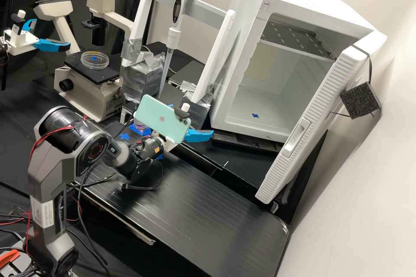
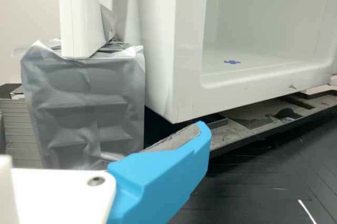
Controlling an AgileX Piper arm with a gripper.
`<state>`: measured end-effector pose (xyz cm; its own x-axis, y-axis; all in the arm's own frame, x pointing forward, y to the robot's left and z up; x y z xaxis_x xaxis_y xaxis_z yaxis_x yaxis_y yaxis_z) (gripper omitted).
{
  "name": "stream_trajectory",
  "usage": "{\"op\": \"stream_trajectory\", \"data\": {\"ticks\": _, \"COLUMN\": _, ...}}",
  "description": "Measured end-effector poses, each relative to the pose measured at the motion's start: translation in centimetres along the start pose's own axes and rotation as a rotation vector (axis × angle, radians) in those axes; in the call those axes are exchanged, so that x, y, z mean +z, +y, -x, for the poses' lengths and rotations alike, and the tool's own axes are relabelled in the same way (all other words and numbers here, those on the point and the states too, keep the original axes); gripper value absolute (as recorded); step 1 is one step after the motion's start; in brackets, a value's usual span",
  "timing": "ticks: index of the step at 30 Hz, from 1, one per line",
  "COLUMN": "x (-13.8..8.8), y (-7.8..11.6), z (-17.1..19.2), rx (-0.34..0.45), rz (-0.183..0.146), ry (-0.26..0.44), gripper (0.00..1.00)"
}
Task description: Move the petri dish to the bench
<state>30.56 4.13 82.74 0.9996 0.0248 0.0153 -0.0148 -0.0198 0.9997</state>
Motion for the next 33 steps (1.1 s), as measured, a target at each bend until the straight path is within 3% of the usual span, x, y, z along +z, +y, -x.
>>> {"op": "stream_trajectory", "data": {"ticks": 11, "x": 0.2, "y": -0.1, "z": 0.4, "rx": -0.001, "rz": -0.004, "ry": 0.005, "gripper": 1.0}}
{"op": "stream_trajectory", "data": {"ticks": 16, "x": 0.1, "y": -0.1, "z": 3.2, "rx": 0.005, "rz": -0.01, "ry": 0.078, "gripper": 1.0}}
{"op": "stream_trajectory", "data": {"ticks": 23, "x": -2.4, "y": -0.2, "z": 9.1, "rx": 0.017, "rz": -0.005, "ry": 0.267, "gripper": 1.0}}
{"op": "stream_trajectory", "data": {"ticks": 29, "x": -7.4, "y": -1.3, "z": 13.8, "rx": -0.024, "rz": 0.019, "ry": 0.57, "gripper": 1.0}}
{"op": "stream_trajectory", "data": {"ticks": 33, "x": -10.3, "y": -2.7, "z": 15.9, "rx": -0.066, "rz": 0.066, "ry": 0.74, "gripper": 1.0}}
